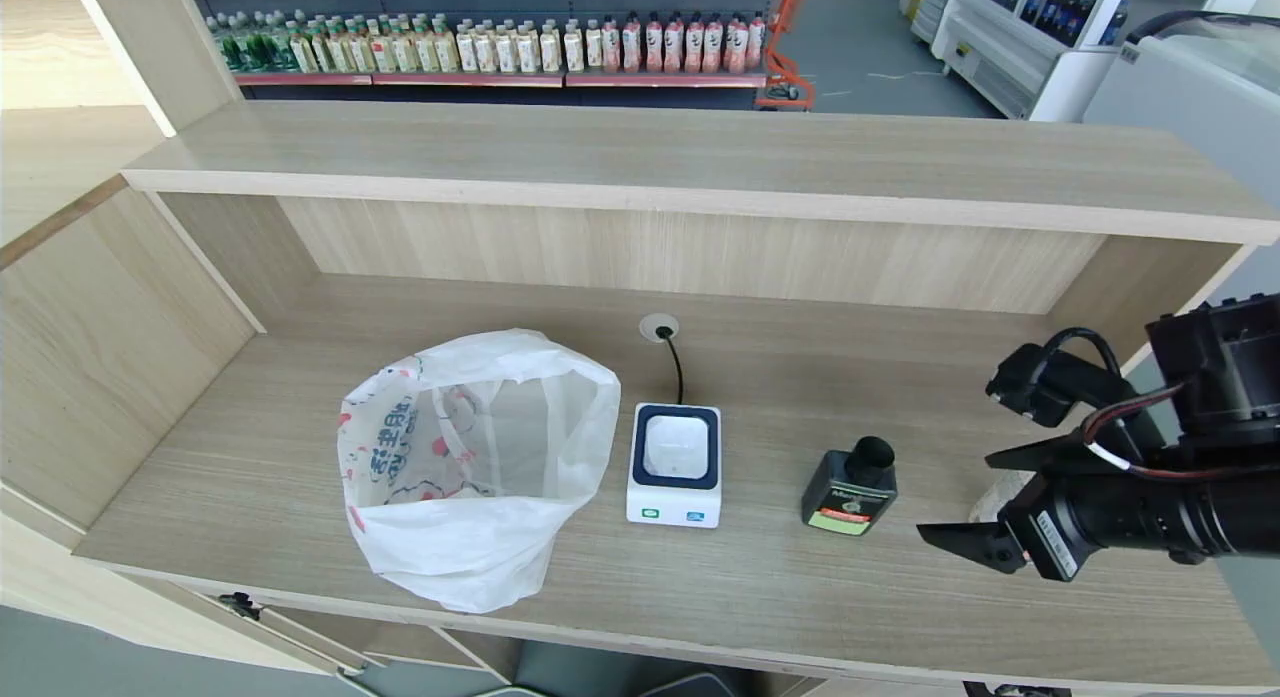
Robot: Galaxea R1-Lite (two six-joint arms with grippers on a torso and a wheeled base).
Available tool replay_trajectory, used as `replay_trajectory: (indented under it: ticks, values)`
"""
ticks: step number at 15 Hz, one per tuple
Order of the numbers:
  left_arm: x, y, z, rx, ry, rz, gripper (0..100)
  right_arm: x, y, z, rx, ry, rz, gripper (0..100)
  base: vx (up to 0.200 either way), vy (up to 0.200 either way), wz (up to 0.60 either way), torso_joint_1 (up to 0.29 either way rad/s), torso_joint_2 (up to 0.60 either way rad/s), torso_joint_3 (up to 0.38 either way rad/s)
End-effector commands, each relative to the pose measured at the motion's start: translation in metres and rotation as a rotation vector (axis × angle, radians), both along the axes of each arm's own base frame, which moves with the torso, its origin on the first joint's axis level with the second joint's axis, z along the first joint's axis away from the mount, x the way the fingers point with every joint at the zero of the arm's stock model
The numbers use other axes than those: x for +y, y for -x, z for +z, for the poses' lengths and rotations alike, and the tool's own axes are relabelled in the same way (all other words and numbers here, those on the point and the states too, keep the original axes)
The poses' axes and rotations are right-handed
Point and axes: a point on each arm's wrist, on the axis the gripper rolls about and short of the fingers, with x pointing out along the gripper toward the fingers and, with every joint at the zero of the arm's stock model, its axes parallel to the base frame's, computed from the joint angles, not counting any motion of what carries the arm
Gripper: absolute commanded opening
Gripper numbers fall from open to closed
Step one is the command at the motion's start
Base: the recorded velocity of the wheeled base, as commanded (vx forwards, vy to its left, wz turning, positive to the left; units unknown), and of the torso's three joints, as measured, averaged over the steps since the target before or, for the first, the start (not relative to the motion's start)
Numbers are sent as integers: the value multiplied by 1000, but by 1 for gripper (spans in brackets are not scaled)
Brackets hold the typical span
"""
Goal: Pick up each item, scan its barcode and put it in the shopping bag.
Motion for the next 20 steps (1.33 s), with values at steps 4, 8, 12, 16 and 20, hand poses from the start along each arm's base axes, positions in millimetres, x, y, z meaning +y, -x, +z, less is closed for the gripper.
replay_trajectory:
  ticks: [4, 8, 12, 16, 20]
  values:
    - [0, 0, 0, -1, 1, 0, 100, 17, -22, -32, 14, -6, 55, 100, 0, 0, 0, 0, 0, 0]
    - [0, 0, 0, -1, 1, 0, 100, 22, -29, -40, -5, -60, 119, 100, 0, 0, 0, 0, 0, 0]
    - [0, 0, 0, -1, 1, 0, 100, 25, -37, -48, -51, -106, 162, 100, 0, 0, 0, 0, 0, 0]
    - [0, 0, 0, -1, 1, 0, 100, 27, -43, -58, -77, -127, 179, 100, 0, 0, 0, 0, 0, 0]
    - [0, 0, 0, -1, 1, 0, 100, 31, -55, -68, -108, -159, 213, 100, 0, 0, 0, 0, 0, 0]
